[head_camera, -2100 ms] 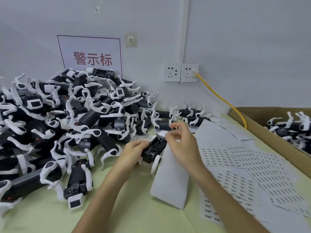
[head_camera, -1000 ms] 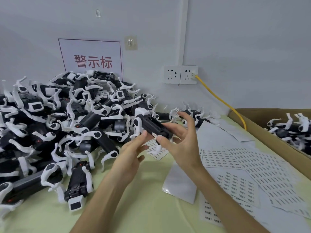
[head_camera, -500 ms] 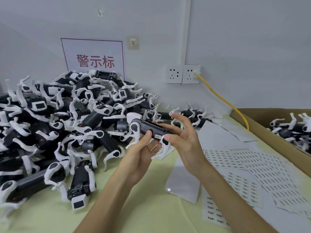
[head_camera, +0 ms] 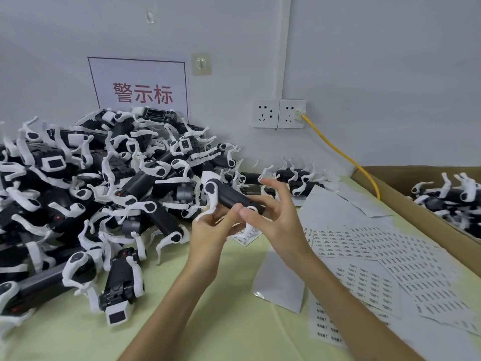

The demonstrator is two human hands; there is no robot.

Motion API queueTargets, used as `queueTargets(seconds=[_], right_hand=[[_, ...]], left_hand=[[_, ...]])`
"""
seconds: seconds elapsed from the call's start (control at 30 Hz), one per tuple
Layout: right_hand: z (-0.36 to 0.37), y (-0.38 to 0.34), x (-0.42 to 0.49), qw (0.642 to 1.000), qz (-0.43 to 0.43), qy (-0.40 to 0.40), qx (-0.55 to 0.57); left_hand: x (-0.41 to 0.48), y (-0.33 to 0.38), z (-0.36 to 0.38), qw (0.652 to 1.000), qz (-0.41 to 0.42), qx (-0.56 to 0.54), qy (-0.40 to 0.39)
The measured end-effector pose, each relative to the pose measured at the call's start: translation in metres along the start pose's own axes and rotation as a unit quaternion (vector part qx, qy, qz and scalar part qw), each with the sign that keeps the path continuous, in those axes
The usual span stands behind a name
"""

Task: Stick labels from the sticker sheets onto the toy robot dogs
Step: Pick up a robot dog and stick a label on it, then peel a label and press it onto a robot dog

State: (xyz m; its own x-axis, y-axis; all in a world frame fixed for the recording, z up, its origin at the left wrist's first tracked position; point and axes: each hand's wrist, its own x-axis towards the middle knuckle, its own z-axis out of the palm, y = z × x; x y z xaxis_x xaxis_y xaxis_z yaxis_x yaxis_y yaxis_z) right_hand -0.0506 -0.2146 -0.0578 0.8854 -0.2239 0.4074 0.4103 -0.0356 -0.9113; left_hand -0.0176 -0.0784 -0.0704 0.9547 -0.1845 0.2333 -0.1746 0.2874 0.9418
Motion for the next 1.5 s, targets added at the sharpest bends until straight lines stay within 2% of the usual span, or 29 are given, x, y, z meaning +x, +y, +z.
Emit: queueTargets(seconds=[0.1,0.2,0.3,0.37,0.43,0.5,0.6,0.67,0.73,0.8,1.03,1.13,1.2,1.3,1.37,1.5], right_hand=[[-0.004,-0.003,0.002,1.0,0.024,-0.002,-0.015],[-0.009,-0.004,0.01,0.99,0.136,0.042,0.02],[-0.029,-0.008,0.023,0.936,0.293,0.093,0.169],[-0.051,-0.013,0.032,0.887,0.321,0.149,0.296],[-0.077,-0.021,0.041,0.854,0.29,0.217,0.374],[-0.112,-0.033,0.051,0.844,0.23,0.269,0.404],[-0.18,-0.057,0.062,0.841,0.086,0.315,0.431],[-0.228,-0.066,0.064,0.817,0.01,0.356,0.453],[-0.26,-0.063,0.06,0.781,-0.002,0.405,0.474],[-0.268,-0.053,0.056,0.792,0.037,0.411,0.45],[-0.18,-0.031,0.053,0.907,0.158,0.282,0.27],[-0.129,-0.031,0.059,0.961,0.176,0.174,0.122],[-0.095,-0.029,0.063,0.982,0.155,0.103,0.009],[-0.04,-0.027,0.069,0.987,0.106,0.002,-0.12],[-0.007,-0.021,0.075,0.976,0.065,-0.054,-0.202],[0.052,-0.007,0.089,0.959,0.015,-0.13,-0.25]], left_hand=[[0.001,0.0,-0.001,1.0,-0.012,0.008,-0.013],[0.003,-0.009,-0.002,0.999,-0.027,0.021,-0.031],[0.007,-0.019,-0.006,0.998,-0.037,0.049,-0.012],[0.009,-0.022,-0.008,0.997,-0.035,0.067,-0.01],[0.01,-0.023,-0.01,0.996,-0.032,0.079,-0.01],[0.009,-0.023,-0.01,0.995,-0.032,0.091,-0.008],[0.007,-0.02,-0.005,0.994,-0.037,0.103,-0.005],[0.004,-0.019,-0.002,0.993,-0.034,0.111,-0.007],[0.003,-0.019,-0.001,0.992,-0.03,0.121,-0.015],[0.004,-0.019,-0.002,0.991,-0.028,0.131,-0.024],[0.003,-0.019,-0.003,0.984,-0.025,0.175,-0.038],[0.002,-0.017,-0.002,0.981,-0.029,0.186,-0.037],[0.003,-0.018,-0.002,0.98,-0.033,0.193,-0.037],[0.005,-0.019,-0.005,0.982,-0.057,0.18,-0.02],[0.005,-0.019,-0.007,0.985,-0.082,0.154,-0.004],[0.008,-0.018,-0.012,0.989,-0.131,0.058,0.046]])
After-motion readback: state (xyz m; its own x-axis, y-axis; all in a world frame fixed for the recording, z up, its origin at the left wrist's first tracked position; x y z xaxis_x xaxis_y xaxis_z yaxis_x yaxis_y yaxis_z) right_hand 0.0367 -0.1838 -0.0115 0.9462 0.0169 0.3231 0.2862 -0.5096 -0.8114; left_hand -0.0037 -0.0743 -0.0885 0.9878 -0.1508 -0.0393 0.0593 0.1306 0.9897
